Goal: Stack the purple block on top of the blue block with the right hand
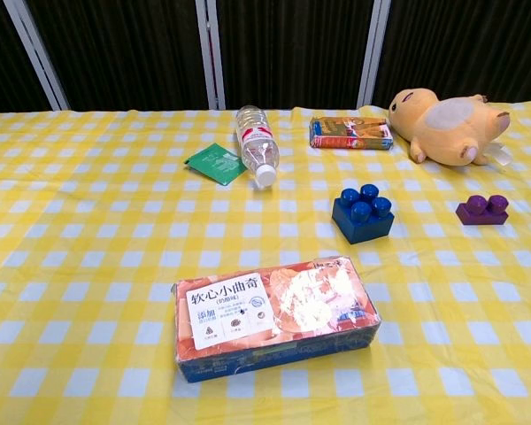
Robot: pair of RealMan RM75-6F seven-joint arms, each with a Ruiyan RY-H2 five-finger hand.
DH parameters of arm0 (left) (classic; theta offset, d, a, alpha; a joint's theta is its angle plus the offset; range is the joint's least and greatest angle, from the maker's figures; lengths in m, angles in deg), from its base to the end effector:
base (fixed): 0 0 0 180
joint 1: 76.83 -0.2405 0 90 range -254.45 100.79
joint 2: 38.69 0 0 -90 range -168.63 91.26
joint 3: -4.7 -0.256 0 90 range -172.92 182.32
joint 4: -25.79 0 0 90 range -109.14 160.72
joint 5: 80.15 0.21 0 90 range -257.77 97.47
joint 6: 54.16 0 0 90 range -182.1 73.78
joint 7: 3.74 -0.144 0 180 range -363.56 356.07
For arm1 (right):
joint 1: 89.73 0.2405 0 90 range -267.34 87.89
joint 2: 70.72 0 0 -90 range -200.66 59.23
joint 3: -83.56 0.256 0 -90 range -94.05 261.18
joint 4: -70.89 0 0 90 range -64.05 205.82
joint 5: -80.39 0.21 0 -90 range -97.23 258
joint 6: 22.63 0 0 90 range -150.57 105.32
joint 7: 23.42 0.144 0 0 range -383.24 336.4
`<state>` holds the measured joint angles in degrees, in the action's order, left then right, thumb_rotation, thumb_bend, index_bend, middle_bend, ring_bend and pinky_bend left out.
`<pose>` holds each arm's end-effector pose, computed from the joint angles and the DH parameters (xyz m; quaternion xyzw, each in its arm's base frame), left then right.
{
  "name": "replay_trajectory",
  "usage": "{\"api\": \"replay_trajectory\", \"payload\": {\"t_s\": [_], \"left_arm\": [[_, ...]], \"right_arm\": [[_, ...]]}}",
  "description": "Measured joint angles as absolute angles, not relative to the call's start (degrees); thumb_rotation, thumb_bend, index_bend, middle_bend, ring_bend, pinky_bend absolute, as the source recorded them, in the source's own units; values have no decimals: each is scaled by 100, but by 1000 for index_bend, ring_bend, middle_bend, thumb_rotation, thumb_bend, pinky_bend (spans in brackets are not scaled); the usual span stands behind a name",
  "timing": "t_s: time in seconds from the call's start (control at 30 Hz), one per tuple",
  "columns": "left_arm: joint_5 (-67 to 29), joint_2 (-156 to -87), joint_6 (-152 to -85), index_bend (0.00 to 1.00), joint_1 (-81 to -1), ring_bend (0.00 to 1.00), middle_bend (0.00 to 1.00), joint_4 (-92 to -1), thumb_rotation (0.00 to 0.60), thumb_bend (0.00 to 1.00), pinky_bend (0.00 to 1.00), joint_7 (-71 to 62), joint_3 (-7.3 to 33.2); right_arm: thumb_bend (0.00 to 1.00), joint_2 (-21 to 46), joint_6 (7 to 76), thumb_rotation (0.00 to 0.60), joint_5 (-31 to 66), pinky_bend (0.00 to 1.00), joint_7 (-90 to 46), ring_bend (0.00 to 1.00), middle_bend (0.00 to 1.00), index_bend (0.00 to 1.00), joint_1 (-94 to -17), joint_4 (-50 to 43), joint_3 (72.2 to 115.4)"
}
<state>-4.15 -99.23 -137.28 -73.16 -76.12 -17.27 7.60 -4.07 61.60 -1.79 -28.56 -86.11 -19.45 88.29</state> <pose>-0.3105 0.1704 0.1665 -0.5777 -0.4072 -0.2979 0.6416 -0.3250 -0.1809 0.1544 0.5803 -0.3815 0.3530 0.6270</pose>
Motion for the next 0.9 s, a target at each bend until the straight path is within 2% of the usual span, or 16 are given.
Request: {"api": "replay_trajectory", "payload": {"t_s": [0.7, 0.9], "left_arm": [[-494, -9966, -13565, 180, -7224, 0, 0, -7512, 600, 243, 100, -1653, 807], [-341, -9953, -13691, 180, -7265, 0, 0, -7548, 600, 243, 100, -1653, 768]], "right_arm": [[193, -387, 6192, 600, -148, 0, -2979, 0, 0, 0, -8635, -1961, 8834], [193, -383, 6180, 600, -187, 0, -2980, 0, 0, 0, -8626, -1958, 8817]]}}
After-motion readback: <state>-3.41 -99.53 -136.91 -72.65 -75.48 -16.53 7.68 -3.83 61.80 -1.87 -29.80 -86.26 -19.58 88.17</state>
